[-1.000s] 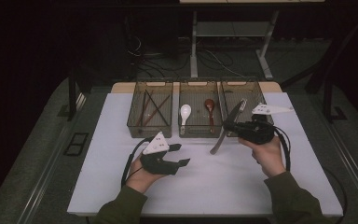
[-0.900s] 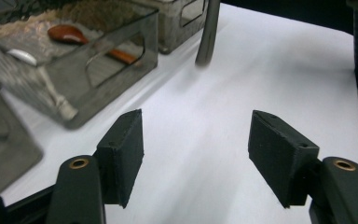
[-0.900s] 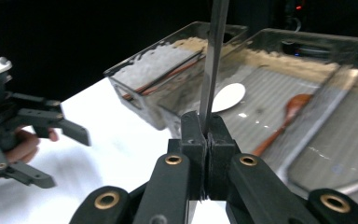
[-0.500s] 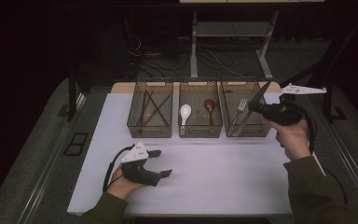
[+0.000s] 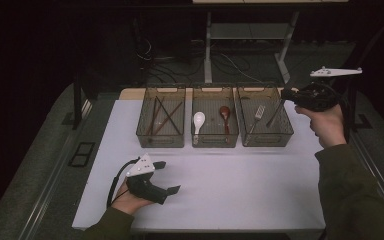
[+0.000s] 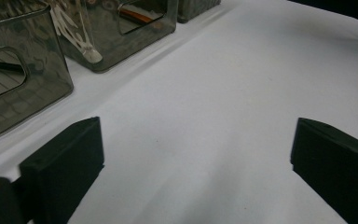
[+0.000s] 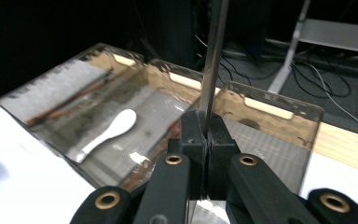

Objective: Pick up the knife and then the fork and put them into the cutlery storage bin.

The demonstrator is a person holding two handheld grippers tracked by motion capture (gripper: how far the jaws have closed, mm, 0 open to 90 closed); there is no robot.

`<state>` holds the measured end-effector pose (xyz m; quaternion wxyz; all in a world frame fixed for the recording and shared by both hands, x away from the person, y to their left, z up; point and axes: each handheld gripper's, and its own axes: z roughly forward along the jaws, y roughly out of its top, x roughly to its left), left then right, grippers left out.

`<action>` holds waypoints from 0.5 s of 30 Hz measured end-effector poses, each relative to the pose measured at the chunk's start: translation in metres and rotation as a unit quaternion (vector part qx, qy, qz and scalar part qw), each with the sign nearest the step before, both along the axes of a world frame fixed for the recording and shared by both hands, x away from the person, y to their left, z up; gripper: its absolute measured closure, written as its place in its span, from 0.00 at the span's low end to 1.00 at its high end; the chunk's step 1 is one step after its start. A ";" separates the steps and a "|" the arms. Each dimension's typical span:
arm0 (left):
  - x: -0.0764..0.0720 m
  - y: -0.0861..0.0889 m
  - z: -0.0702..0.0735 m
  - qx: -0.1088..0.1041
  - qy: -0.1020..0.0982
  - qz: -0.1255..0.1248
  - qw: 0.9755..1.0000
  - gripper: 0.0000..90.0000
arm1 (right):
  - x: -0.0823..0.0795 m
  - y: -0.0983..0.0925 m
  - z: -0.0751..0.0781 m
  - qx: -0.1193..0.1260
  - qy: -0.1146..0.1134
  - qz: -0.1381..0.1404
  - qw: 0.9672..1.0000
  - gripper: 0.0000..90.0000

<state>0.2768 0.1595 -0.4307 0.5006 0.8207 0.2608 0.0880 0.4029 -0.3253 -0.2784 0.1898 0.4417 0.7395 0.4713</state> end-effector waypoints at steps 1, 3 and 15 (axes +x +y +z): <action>0.000 0.000 0.000 -0.001 0.001 0.001 1.000 0.01 | 0.003 0.000 -0.001 -0.008 0.001 -0.001 1.000 0.99; 0.000 -0.001 -0.001 0.000 0.004 0.003 1.000 0.00 | 0.009 -0.002 -0.005 -0.018 0.009 -0.006 1.000 0.99; 0.001 -0.004 -0.003 0.007 0.011 -0.006 1.000 0.00 | 0.029 -0.011 -0.035 -0.071 0.068 -0.022 0.995 0.99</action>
